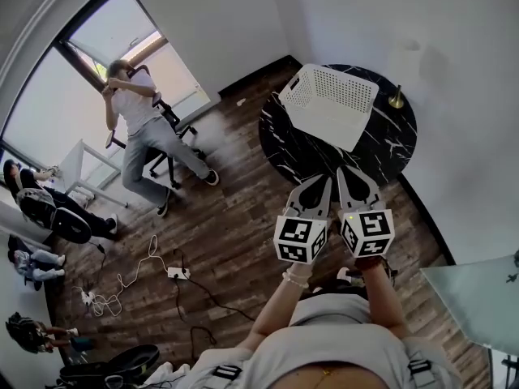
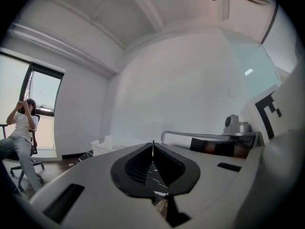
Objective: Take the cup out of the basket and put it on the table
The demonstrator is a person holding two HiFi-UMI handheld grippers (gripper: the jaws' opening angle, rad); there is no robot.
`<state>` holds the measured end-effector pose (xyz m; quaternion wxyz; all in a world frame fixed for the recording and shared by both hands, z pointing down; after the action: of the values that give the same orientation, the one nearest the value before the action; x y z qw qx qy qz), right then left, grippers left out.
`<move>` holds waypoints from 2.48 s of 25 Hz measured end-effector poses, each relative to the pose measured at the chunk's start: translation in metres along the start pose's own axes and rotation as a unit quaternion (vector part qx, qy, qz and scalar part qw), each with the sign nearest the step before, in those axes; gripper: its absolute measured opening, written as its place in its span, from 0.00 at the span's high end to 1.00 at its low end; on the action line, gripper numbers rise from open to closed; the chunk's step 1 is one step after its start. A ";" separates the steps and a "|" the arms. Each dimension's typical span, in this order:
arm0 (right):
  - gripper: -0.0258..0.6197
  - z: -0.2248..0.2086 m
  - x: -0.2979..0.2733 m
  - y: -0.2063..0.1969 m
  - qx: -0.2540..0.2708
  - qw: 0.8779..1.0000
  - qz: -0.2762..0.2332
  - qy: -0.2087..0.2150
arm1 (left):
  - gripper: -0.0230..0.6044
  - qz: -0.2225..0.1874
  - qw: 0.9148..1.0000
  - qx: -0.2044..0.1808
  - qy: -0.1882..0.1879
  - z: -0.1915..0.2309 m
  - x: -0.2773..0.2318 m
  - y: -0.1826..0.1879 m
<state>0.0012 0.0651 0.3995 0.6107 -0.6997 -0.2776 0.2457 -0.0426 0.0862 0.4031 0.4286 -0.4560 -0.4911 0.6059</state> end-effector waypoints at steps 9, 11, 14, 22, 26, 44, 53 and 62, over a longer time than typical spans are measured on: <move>0.94 -0.031 0.005 0.003 -0.008 1.000 0.001 0.029 | 0.95 0.001 1.000 -0.007 0.021 -0.023 -0.024 0.000; 0.94 -0.037 0.007 0.003 -0.011 0.999 0.001 0.034 | 0.95 0.000 1.000 -0.006 0.027 -0.028 -0.028 -0.001; 0.94 -0.044 0.010 0.001 -0.013 0.999 0.005 0.044 | 0.95 -0.004 0.999 -0.002 0.038 -0.033 -0.033 -0.001; 0.94 -0.059 0.018 -0.005 -0.021 0.998 0.013 0.056 | 0.95 -0.001 0.999 0.005 0.052 -0.041 -0.043 -0.005; 0.94 -0.064 0.020 -0.008 -0.026 0.998 0.013 0.059 | 0.95 0.003 0.999 0.014 0.048 -0.044 -0.046 -0.010; 0.94 -0.095 -0.035 -0.006 -0.014 0.999 0.019 0.025 | 0.95 -0.002 1.000 0.027 0.005 -0.012 -0.108 0.000; 0.94 -0.109 -0.097 -0.003 -0.011 1.000 0.016 0.002 | 0.95 -0.003 1.000 0.022 -0.018 0.035 -0.153 0.012; 0.94 -0.109 -0.141 -0.013 -0.020 0.999 0.018 -0.026 | 0.95 0.015 0.999 0.019 -0.042 0.075 -0.175 0.008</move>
<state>-0.0283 -0.1092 0.4278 0.5843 -0.7103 -0.2856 0.2693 -0.0785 -0.0997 0.4262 0.4072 -0.4296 -0.4902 0.6398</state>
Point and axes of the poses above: the fingertips, and each gripper's own axes: x backward along the fingers, z to its left, y out of its top, the point moved 1 cm from there along x, backward along the fingers, and after that the axes turned 11 degrees about y, right-handed, at the moved point
